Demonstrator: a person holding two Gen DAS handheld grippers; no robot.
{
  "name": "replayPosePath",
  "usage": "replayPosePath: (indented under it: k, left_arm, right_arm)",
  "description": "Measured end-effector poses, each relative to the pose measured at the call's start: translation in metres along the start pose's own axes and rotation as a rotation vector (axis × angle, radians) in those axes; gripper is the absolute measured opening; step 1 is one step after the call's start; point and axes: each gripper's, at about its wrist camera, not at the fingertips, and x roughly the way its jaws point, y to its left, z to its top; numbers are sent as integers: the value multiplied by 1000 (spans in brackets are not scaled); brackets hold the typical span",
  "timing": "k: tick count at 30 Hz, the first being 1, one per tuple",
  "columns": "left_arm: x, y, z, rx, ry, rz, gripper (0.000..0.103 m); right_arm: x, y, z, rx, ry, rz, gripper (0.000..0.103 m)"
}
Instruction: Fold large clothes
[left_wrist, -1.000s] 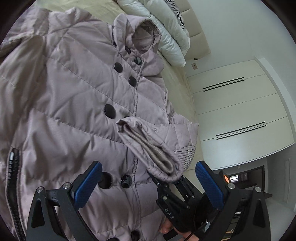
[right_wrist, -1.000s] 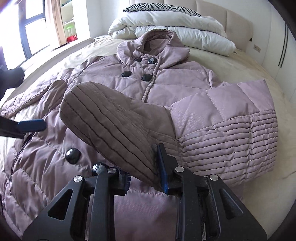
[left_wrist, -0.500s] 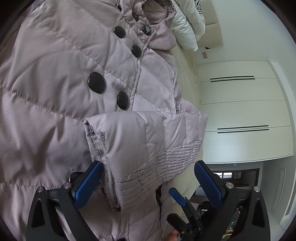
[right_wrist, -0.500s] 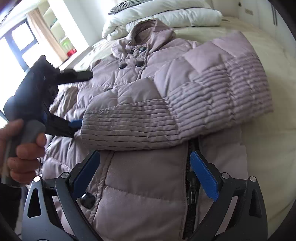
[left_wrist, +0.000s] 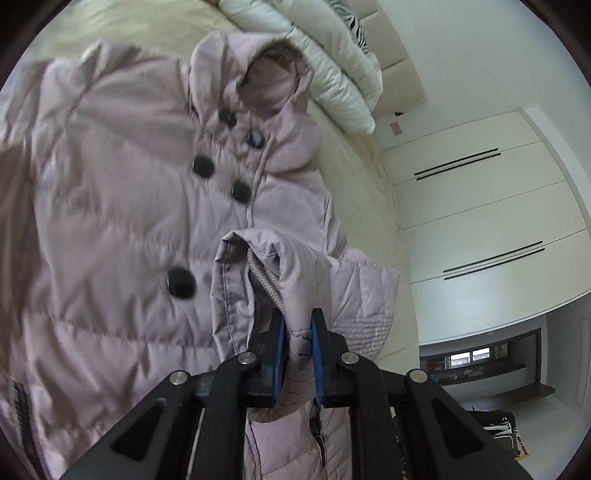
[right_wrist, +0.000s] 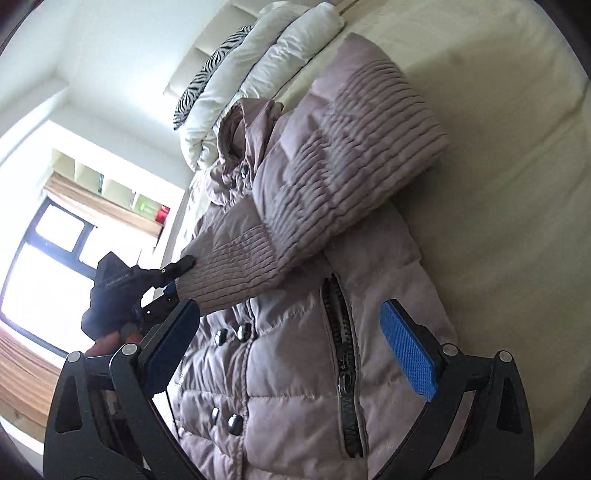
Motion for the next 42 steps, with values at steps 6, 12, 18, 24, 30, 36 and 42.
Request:
replayPosePath:
  k: [6,12,18,24,30,36,42]
  left_arm:
    - [-89,-6,59,27,-193,7,15]
    - [-133,26,85,-10,-284,48,15]
    - [-132,58,87,-50,-270,56,15]
    - [-134,72,89,-66,-282,61,15]
    - [-133,85,87,-87,-282,73,15]
    - [-107,114,82,-142,-251,106,15]
    - [-75,143,82,-189,-244,157,15]
  right_arm:
    - [13,-32,18,295,-39,232,100]
    - [57,-35,36,491,-82,339,100]
    - [119,-16,56,561,-80,377,100]
    - [156,-4,77,567,-82,360,102]
    - [160,-25,96,574,-136,315,100]
    - [125,-36,125,478,-268,227,100]
    - [125,-50,128,438,-250,205,97]
